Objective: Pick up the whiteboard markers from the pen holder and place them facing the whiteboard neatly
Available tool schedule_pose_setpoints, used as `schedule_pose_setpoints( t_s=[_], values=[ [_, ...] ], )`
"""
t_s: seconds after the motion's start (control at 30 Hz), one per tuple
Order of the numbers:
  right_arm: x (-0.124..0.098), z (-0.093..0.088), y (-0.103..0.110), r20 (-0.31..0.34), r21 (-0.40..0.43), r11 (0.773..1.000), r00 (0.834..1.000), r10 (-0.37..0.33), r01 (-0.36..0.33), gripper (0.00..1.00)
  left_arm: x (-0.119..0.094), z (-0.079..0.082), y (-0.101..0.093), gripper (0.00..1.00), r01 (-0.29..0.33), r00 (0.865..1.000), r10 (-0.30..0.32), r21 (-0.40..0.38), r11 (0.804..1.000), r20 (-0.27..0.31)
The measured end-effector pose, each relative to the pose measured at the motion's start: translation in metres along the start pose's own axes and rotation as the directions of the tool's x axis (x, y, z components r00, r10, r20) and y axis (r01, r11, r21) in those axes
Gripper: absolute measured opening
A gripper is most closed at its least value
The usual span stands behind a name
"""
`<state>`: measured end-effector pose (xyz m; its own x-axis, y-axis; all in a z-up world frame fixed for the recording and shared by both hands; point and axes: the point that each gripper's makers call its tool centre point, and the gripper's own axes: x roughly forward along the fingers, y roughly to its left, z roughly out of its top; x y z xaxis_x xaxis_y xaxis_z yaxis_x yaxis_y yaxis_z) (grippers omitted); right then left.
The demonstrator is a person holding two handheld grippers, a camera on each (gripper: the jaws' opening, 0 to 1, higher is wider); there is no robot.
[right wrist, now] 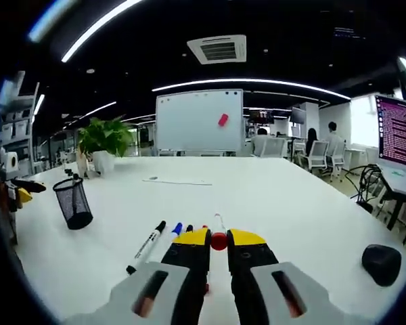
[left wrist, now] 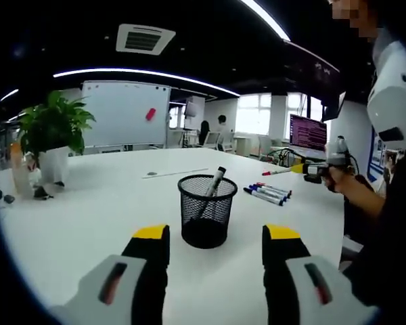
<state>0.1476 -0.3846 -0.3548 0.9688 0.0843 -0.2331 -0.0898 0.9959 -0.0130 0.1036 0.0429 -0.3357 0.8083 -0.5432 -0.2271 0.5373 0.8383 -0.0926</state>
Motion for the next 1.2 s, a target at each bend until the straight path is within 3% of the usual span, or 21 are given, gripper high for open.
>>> schedule_pose_setpoints(
  t_s=[0.53,0.77,1.2],
  values=[
    [0.012,-0.022,-0.006,-0.063,-0.018,1.000,0.998,-0.005,0.004,0.13,-0.002,-0.003,0.005,0.56,-0.009,1.000,0.009,-0.017,1.000,0.000],
    [0.013,-0.040,-0.007,-0.122,-0.006,1.000,0.992,-0.011,0.011,0.13,-0.001,-0.004,0.005,0.56,-0.006,1.000,0.006,-0.018,1.000,-0.002],
    [0.012,-0.057,-0.007,-0.186,-0.027,1.000,0.982,-0.010,0.005,0.13,0.001,-0.006,0.005,0.56,-0.006,1.000,0.006,-0.019,1.000,-0.009]
  ],
)
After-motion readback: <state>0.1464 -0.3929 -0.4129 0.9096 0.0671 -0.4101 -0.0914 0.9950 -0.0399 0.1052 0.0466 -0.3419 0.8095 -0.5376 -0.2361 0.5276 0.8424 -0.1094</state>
